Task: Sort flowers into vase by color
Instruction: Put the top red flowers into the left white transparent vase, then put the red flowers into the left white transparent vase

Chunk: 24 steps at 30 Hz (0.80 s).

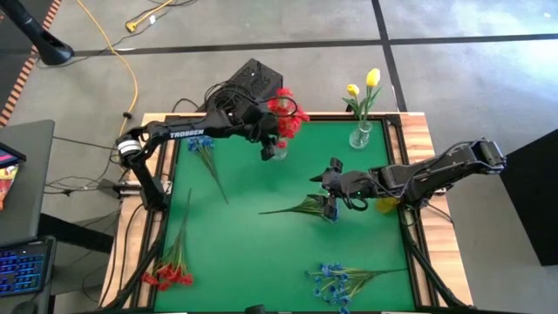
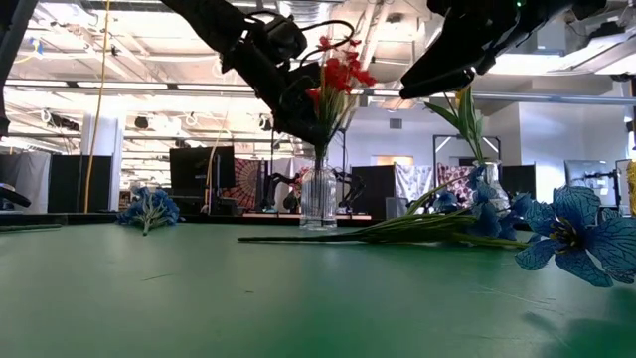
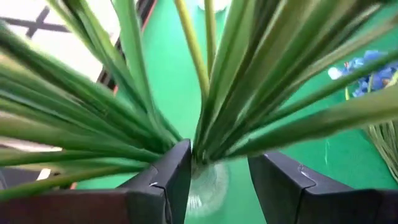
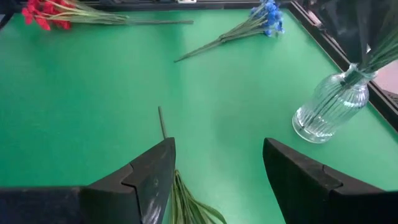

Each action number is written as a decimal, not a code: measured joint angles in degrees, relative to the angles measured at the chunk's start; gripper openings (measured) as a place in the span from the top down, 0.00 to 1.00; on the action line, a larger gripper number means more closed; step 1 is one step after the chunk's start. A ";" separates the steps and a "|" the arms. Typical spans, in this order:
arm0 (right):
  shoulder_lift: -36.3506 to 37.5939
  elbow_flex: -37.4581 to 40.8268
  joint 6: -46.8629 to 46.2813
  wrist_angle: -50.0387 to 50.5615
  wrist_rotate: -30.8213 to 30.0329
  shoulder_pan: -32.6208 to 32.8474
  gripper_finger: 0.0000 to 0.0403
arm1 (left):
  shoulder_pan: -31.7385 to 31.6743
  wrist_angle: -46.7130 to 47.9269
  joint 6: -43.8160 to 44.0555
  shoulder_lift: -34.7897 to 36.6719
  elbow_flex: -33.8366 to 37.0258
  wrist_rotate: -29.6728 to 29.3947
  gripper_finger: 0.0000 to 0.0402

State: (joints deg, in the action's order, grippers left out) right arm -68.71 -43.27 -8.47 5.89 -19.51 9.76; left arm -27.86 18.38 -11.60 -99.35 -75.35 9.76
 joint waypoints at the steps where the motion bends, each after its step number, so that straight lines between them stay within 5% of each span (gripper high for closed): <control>1: 0.00 0.00 0.00 0.00 0.00 0.00 0.33 | -0.07 0.71 -0.31 0.33 0.00 -0.05 0.64; 24: 0.00 -0.02 0.62 -0.66 0.02 0.00 0.33 | -0.17 18.98 -2.07 3.21 -0.07 -1.01 0.64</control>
State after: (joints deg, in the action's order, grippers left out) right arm -68.71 -43.29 -7.85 5.23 -19.49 9.76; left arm -28.03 37.36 -13.67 -96.14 -75.42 8.75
